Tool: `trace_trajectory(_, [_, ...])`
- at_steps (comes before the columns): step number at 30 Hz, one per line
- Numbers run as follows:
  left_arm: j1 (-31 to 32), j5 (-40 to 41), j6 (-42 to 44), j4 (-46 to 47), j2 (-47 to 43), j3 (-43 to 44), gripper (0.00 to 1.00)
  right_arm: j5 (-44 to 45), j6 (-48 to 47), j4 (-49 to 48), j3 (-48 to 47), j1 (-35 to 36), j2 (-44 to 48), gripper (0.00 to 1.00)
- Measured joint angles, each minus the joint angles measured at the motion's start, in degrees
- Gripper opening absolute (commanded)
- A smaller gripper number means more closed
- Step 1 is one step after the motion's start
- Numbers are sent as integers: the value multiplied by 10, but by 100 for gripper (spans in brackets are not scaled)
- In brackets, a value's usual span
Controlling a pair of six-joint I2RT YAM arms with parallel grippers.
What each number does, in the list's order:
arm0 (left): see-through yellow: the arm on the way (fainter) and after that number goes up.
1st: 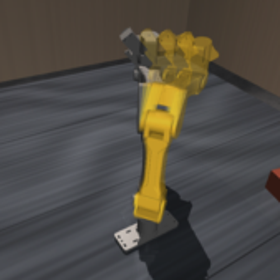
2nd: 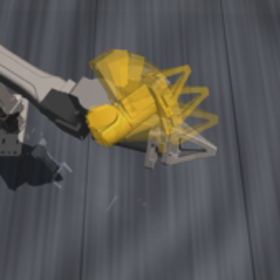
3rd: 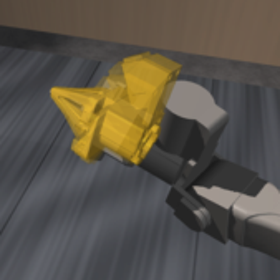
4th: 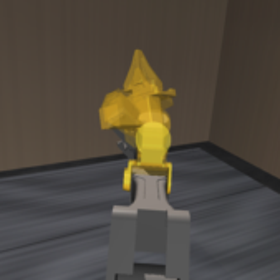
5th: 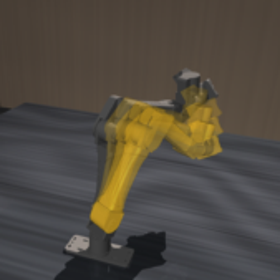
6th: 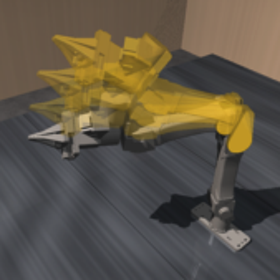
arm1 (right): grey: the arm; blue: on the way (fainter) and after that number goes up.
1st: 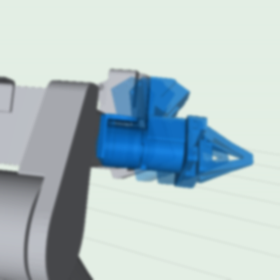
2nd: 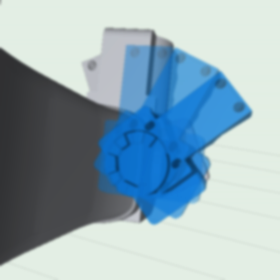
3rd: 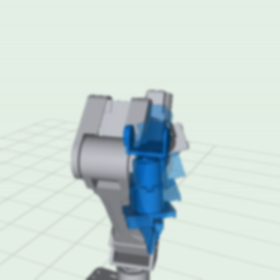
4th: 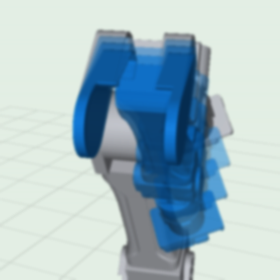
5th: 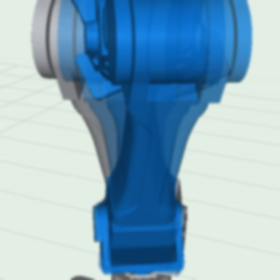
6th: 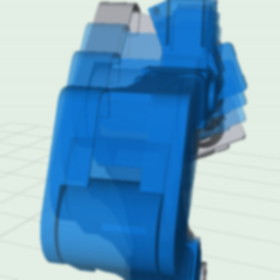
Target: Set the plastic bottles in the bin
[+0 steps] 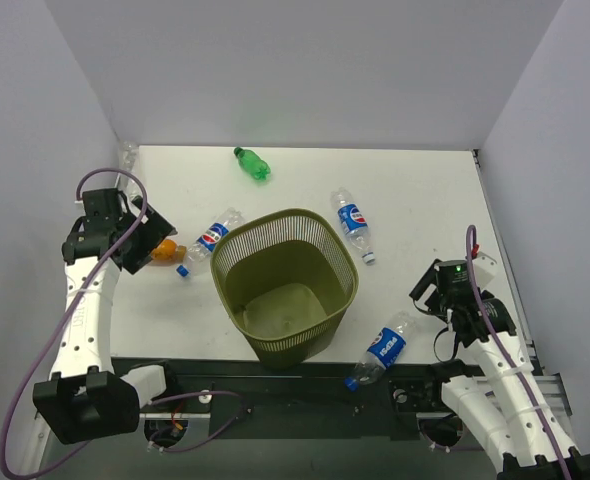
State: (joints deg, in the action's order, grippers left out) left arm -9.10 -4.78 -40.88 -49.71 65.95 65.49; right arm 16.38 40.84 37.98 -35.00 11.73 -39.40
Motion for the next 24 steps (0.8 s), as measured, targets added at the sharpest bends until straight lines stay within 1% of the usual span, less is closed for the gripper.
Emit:
trace_trajectory(5, [0, 6, 26, -15, 4, 1, 97, -7, 2, 5, 0, 0, 10, 88])
trace_trajectory(9, [0, 9, 43, -19, 19, 3, 97, -13, 11, 31, -3, 2, 29, 88])
trace_trajectory(13, [0, 8, 60, -19, 29, 5, 97, -17, 25, 73, -33, 4, 41, 87])
trace_trajectory(18, [0, 2, 82, -19, 31, 11, 97, -29, 54, 103, -73, 9, 40, 87])
trace_trajectory(24, [0, 4, 106, -20, 31, 12, 97, -60, 83, 110, -50, 11, 46, 87])
